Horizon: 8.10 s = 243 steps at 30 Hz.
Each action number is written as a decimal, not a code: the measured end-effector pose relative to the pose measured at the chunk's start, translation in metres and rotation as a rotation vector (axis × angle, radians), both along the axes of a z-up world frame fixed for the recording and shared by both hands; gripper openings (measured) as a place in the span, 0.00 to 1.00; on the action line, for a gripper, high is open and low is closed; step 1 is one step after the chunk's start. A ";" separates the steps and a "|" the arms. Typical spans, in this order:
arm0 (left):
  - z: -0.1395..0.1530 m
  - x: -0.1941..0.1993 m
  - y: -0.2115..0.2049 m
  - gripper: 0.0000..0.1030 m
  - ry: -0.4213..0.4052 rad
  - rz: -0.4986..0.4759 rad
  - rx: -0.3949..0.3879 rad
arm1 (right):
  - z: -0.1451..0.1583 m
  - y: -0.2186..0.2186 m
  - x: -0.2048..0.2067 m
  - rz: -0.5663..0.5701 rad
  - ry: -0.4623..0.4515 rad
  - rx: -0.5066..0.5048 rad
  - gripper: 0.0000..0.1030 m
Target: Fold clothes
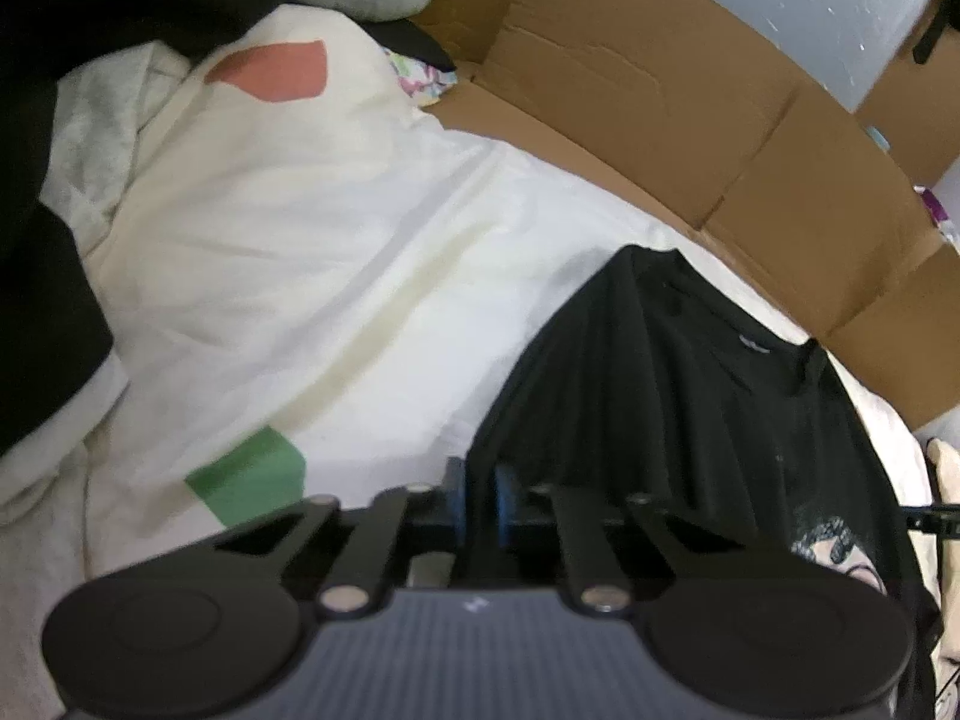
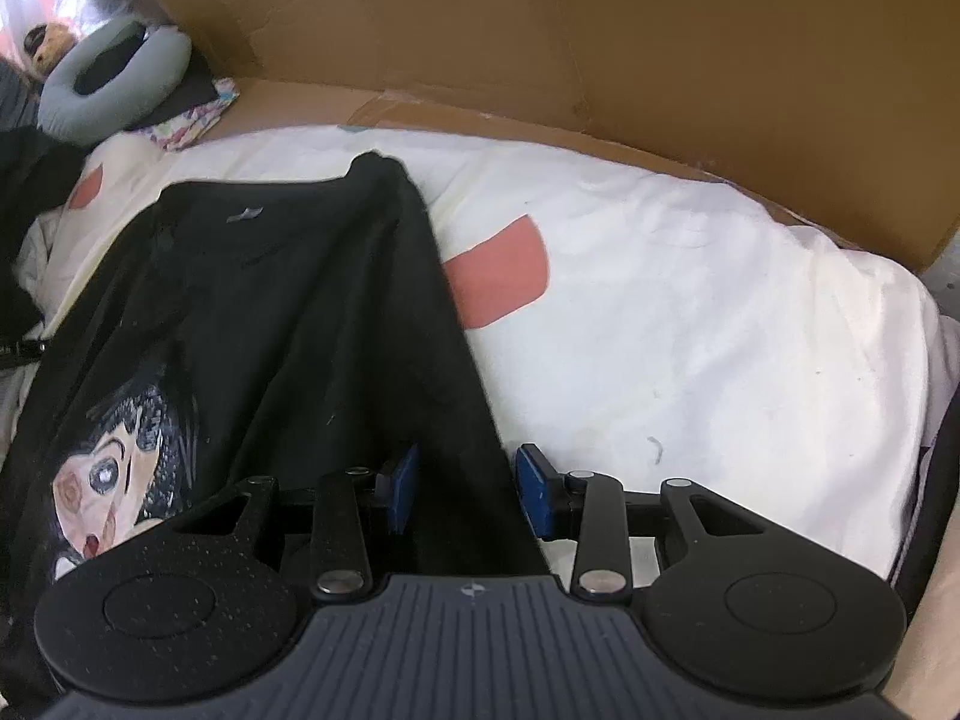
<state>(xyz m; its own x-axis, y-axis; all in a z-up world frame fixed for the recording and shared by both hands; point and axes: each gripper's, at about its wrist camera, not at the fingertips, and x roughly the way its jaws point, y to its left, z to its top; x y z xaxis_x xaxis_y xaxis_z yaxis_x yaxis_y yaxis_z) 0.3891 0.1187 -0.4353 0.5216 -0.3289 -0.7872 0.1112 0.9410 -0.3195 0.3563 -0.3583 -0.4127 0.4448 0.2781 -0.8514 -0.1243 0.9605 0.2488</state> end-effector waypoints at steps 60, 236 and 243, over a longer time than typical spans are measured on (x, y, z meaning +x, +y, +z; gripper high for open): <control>0.029 0.180 0.001 0.07 -0.103 -0.088 0.597 | 0.021 -0.015 0.112 0.079 -0.087 -0.390 0.03; 0.018 -0.167 -0.516 0.20 -0.212 -0.986 -0.206 | 0.048 -0.307 -0.045 -0.631 -0.034 0.104 0.06; 0.040 -0.161 -0.500 0.35 -0.219 -1.061 -0.220 | 0.060 -0.293 -0.088 -0.619 -0.048 0.150 0.42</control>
<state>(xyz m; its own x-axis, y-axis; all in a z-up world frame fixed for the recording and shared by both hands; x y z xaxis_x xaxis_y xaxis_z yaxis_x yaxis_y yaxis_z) 0.2284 -0.3812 -0.3953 0.0129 -0.8134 -0.5816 0.9028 0.2595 -0.3430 0.2682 -0.6513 -0.3528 0.5983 0.0719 -0.7981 0.4278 0.8135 0.3940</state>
